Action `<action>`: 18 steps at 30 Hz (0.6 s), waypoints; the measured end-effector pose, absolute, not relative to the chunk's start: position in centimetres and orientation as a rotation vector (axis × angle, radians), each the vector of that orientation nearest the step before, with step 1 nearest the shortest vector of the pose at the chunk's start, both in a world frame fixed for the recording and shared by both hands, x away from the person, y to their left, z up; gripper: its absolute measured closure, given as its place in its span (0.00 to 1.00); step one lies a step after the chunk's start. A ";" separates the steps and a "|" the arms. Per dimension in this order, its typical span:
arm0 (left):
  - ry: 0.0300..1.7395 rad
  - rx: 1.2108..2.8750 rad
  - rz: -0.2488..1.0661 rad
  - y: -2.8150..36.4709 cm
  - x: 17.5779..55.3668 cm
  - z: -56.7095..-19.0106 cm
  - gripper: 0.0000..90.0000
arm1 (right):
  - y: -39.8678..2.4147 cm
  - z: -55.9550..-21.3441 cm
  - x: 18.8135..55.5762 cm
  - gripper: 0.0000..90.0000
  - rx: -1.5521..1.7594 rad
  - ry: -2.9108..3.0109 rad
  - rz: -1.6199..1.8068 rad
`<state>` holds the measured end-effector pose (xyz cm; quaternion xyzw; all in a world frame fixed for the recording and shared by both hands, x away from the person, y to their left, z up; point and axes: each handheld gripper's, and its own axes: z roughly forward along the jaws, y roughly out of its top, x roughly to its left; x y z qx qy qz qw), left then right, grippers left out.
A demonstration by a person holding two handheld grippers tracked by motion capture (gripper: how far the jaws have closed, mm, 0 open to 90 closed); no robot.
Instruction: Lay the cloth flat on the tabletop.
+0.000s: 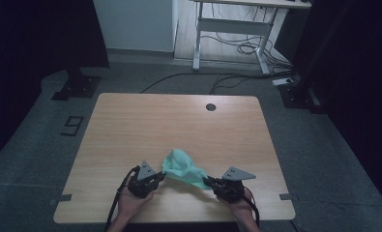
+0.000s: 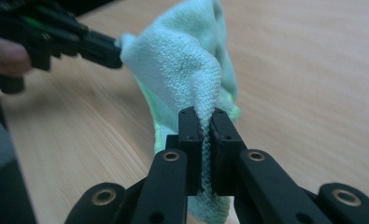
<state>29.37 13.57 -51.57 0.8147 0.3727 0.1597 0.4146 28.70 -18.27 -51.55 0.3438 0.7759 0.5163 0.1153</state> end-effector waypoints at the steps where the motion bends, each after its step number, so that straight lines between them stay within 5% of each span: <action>1: 0.931 2.029 0.406 13.9 29.2 -51.0 0.96 | -18.2 -51.2 28.7 0.95 0.996 2.262 1.518; 18: 0.881 1.944 0.433 15.3 28.0 -47.9 0.96 | -18.0 -47.8 27.9 0.95 0.890 2.180 1.633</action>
